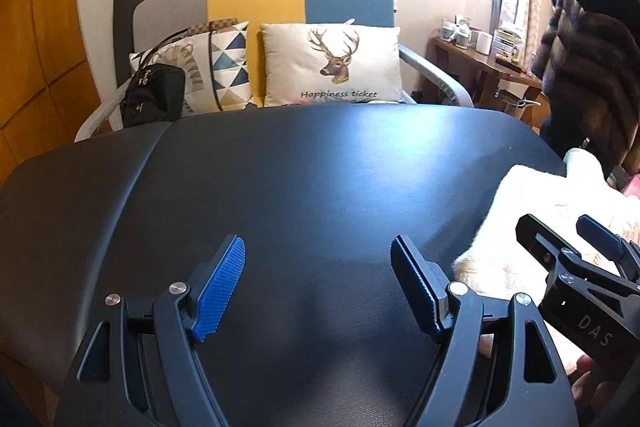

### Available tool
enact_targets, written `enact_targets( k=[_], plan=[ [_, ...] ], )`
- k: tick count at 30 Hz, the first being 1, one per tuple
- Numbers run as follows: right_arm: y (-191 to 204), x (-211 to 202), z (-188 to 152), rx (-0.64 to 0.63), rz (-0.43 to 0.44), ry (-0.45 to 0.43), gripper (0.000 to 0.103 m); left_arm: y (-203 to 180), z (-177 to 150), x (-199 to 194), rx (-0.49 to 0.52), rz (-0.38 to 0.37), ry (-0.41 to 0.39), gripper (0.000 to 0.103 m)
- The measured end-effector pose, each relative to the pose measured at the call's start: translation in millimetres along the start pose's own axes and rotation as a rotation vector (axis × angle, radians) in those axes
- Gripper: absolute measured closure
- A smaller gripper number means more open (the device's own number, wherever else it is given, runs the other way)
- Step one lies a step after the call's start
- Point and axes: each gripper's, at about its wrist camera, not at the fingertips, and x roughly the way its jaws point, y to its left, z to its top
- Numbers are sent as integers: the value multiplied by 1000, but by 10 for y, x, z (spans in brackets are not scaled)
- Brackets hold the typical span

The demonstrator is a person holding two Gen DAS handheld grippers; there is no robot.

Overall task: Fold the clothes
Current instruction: 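Move both grippers toward the cream knit sweater at the table edge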

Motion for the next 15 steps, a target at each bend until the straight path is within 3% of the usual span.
enact_targets(
  k=[15],
  plan=[
    [-392, -242, -47, 94, -101, -28, 9, -399, 23, 69, 41, -72, 15, 24]
  ],
)
